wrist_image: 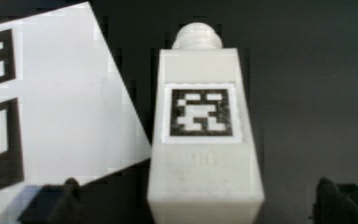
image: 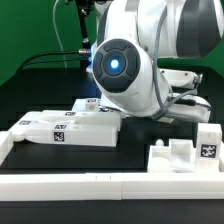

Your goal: Assemble chair

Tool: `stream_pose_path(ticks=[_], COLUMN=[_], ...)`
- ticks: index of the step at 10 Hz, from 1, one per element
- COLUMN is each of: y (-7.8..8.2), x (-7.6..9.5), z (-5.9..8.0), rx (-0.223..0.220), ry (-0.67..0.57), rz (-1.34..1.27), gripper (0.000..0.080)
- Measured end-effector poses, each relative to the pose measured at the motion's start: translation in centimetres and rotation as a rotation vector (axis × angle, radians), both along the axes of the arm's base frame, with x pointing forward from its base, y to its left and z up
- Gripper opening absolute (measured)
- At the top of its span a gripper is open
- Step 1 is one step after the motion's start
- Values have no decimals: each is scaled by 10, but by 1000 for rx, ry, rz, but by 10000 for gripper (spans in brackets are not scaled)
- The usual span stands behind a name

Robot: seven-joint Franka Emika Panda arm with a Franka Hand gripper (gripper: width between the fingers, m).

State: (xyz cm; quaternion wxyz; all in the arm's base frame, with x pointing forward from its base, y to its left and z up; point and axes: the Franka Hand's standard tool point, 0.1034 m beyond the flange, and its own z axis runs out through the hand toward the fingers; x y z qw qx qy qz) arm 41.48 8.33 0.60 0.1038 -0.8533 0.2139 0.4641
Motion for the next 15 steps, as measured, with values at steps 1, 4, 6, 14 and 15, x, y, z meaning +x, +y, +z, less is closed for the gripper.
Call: stream_pose_path(ticks=[1,4,6,14,15], y=[-1,-2,-3,-25,-24], x=[1,1,2,76,71], z=[0,0,0,122,120], rx=[-2,-3,-4,-92,-102], ry=[-3,-4,-8,-462,-486], rz=[0,-3,-4,62,57], gripper=[639,315,275,278,278])
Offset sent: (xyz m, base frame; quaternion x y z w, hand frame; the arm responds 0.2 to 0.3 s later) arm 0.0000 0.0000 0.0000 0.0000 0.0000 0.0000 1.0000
